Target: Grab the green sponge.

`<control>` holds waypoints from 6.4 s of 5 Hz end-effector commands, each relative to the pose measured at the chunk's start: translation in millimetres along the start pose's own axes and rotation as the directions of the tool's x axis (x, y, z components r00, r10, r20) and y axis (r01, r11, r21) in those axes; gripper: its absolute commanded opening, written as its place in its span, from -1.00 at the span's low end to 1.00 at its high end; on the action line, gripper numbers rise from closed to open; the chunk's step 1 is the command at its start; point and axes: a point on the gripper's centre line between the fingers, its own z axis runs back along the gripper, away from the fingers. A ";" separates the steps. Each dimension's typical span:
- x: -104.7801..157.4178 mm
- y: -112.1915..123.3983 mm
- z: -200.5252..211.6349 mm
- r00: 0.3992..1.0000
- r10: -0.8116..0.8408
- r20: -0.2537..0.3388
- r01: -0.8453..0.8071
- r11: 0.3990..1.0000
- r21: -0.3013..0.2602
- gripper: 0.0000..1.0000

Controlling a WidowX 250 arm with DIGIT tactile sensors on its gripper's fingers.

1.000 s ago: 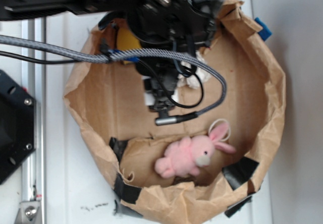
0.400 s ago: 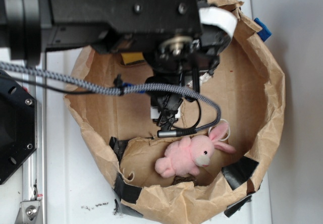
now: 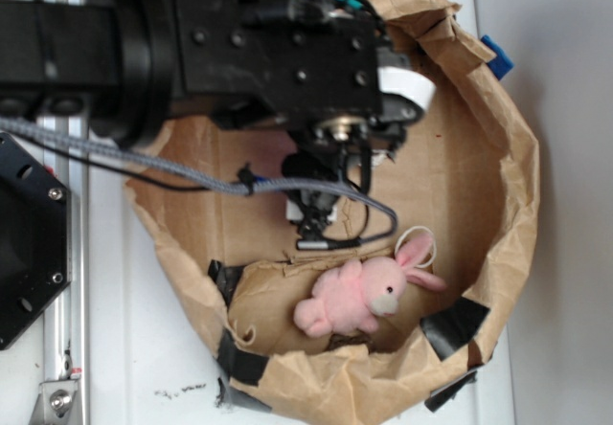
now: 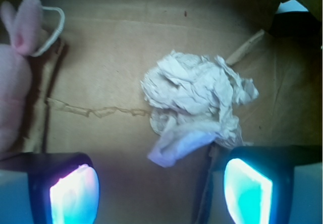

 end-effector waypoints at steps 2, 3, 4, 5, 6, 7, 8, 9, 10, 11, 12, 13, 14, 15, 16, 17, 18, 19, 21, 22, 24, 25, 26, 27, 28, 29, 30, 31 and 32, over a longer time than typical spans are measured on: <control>-33.9 -10.8 22.3 1.000 0.025 -0.002 -0.025 1.000 0.012 1.00; -43.6 -14.4 24.0 0.998 0.055 0.002 -0.055 0.998 0.030 1.00; -50.2 -16.1 23.9 0.998 0.060 0.004 -0.060 0.998 0.029 1.00; -58.7 -18.2 23.8 0.997 0.078 -0.002 -0.078 0.996 0.039 1.00; -62.4 -16.7 13.4 0.993 0.118 0.011 -0.118 0.991 0.064 1.00; -49.8 -3.8 0.1 0.985 0.146 0.088 -0.153 0.985 0.080 1.00; -31.9 8.5 -7.8 0.971 0.195 0.141 -0.209 0.974 0.089 1.00; -26.0 15.3 -10.2 0.975 0.181 0.131 -0.194 0.976 0.098 1.00; -28.8 25.7 -3.8 0.976 0.181 0.120 -0.191 0.978 0.080 1.00; -34.3 31.5 1.8 0.982 0.163 0.091 -0.170 0.983 0.073 1.00; -44.1 29.0 5.6 0.986 0.150 0.079 -0.156 0.985 0.071 1.00; -52.1 29.0 7.3 0.987 0.142 0.071 -0.146 0.987 0.060 1.00; -55.1 29.7 7.2 0.984 0.164 0.075 -0.169 0.984 0.057 1.00; -56.0 31.3 4.4 0.977 0.199 0.071 -0.203 0.977 0.058 1.00; -55.7 36.0 2.5 0.957 0.284 0.062 -0.287 0.957 0.046 1.00; -53.5 38.4 2.1 0.949 0.312 0.057 -0.314 0.948 0.049 1.00; -49.0 44.6 -0.8 0.934 0.354 0.052 -0.356 0.933 0.057 1.00; -43.6 49.5 -3.0 0.921 0.387 0.052 -0.390 0.918 0.072 1.00; -42.8 54.1 -4.6 0.916 0.399 0.039 -0.401 0.912 0.091 1.00; -44.7 54.9 -3.8 0.916 0.399 0.028 -0.400 0.912 0.092 1.00; -43.1 57.9 -2.7 0.910 0.415 0.018 -0.414 0.904 0.108 1.00; -43.7 58.7 1.3 0.887 0.460 0.042 -0.461 0.874 0.154 1.00; -41.7 64.8 2.0 0.886 0.462 0.041 -0.463 0.876 0.133 1.00; -37.5 69.0 -2.8 0.882 0.471 0.027 -0.470 0.871 0.145 1.00; -36.7 74.8 -5.2 0.875 0.485 0.016 -0.481 0.864 0.150 1.00; -35.7 76.2 -12.4 0.877 0.481 0.012 -0.476 0.863 0.169 1.00; -32.4 73.2 -19.8 0.895 0.445 0.000 -0.441 0.886 0.143 1.00; -28.0 68.6 -25.6 0.912 0.411 0.007 -0.408 0.902 0.139 1.00; -25.0 62.7 -28.1 0.935 0.354 0.008 -0.353 0.930 0.102 1.00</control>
